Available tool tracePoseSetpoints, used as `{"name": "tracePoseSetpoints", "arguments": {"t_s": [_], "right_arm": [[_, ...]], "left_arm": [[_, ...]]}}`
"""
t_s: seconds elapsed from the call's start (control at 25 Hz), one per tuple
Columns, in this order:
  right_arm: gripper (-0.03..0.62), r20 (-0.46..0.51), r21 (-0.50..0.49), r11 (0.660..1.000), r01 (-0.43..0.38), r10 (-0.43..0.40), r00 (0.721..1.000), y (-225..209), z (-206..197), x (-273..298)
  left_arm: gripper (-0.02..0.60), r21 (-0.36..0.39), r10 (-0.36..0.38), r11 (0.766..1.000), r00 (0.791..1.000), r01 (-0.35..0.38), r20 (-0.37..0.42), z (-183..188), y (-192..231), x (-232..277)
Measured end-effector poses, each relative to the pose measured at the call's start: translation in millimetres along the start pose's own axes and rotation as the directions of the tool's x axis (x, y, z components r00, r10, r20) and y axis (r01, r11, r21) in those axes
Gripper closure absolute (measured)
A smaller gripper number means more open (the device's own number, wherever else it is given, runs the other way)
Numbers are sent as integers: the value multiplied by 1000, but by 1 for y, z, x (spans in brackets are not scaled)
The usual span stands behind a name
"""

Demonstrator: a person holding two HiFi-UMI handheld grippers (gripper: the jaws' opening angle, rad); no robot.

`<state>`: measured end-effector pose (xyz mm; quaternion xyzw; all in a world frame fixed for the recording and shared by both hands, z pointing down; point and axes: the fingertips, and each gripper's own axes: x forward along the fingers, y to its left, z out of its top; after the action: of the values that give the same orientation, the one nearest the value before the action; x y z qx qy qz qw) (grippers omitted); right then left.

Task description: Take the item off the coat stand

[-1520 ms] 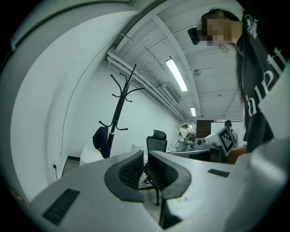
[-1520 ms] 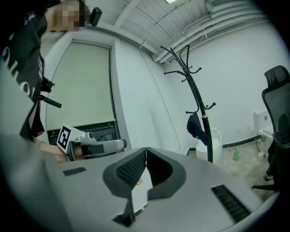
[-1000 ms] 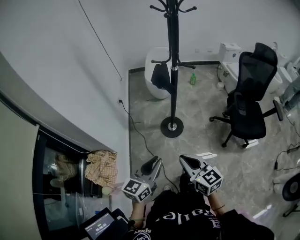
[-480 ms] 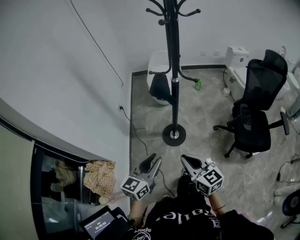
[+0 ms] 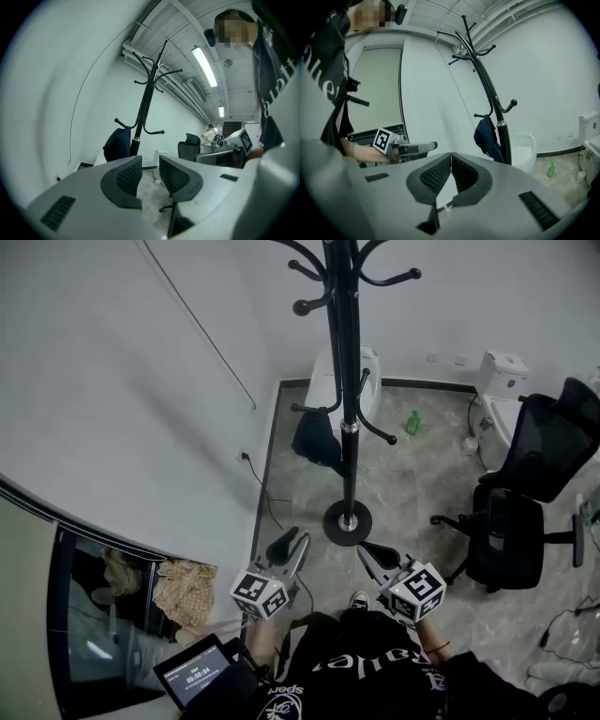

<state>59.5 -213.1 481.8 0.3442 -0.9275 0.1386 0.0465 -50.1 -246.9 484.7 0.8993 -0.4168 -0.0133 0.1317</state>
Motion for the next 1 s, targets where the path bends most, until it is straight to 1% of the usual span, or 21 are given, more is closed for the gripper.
{"name": "tracePoseSetpoints", "arguments": {"t_s": [0.08,0.16,0.32,0.44,0.56,0.8,1.0], "right_arm": [[577,-6,3,1000,-19,19,1000,-11,-1,2],[577,-4,21,999,-26,26,1000,-20,-2,3],[577,-16,47,999,-26,26,1000,-33,-6,4],[577,-15,52,999,-5,6,1000,-46,-3,4],[577,-18,65,997,37,-36,999,-64,-2,5],[577,5,88,989,122,-123,992,-96,16,16],[577,38,97,984,150,-154,987,-109,31,39]], "left_arm": [[474,-9,40,999,999,-39,17,4,12,13],[459,-4,58,998,998,-58,24,11,25,25],[419,54,58,997,998,-58,2,23,49,48],[383,93,40,995,999,-38,-18,29,70,67],[359,124,11,992,998,-3,-62,27,91,87],[359,168,-52,983,986,80,-160,18,133,134],[359,185,-69,977,978,107,-198,19,166,169]]}}
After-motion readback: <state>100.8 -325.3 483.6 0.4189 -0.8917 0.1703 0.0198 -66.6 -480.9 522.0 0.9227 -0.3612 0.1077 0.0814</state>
